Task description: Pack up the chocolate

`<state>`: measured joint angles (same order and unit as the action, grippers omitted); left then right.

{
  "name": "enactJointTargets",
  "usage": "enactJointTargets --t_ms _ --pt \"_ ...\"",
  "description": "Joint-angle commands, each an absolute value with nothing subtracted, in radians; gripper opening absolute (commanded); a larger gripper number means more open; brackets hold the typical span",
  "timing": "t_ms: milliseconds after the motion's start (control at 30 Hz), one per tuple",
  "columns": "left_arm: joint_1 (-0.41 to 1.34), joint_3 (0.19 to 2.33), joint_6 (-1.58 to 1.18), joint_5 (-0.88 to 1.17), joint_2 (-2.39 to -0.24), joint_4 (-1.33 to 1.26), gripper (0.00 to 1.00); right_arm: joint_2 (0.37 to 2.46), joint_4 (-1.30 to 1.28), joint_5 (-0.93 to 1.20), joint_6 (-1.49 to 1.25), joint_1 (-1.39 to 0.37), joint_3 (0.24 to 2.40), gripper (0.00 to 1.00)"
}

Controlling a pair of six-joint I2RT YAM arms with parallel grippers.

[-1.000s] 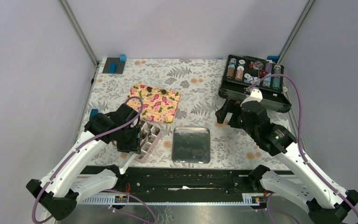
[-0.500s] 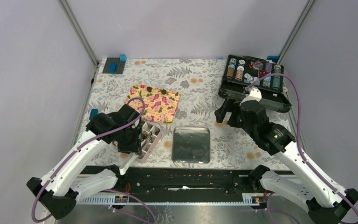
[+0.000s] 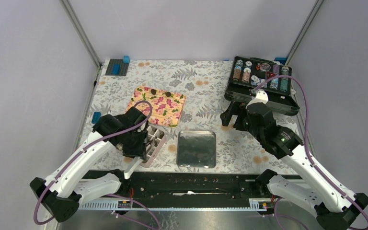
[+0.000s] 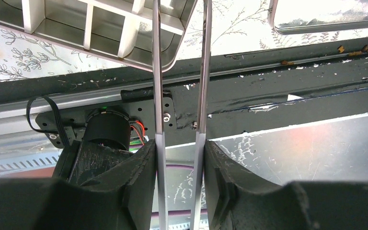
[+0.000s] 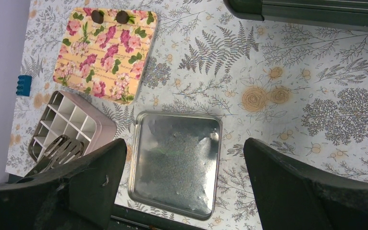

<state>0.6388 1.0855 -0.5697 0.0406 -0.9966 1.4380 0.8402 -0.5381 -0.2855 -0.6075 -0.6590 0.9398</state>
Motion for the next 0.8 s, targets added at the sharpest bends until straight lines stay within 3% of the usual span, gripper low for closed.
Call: enactJointTargets --t_ms 0,367,600,767 --pt "0.646 1.108 -0.576 0.029 -1.003 1.411 0.38 0.828 -0.509 -0.281 -0.604 -0.658 0.967 0.99" --pt "0.656 1.12 -0.588 0.016 -1.013 1.408 0.42 0.823 -0.513 -0.282 -0.599 -0.656 0.965 0.99" --pt "0.658 1.208 -0.601 0.005 -1.018 1.414 0.2 0.819 -0.514 -0.284 -0.6 -0.658 0.966 0.99" --pt "0.658 1.267 -0.61 -0.039 -1.025 1.394 0.16 0.816 -0.515 -0.29 -0.602 -0.656 0.962 0.99"
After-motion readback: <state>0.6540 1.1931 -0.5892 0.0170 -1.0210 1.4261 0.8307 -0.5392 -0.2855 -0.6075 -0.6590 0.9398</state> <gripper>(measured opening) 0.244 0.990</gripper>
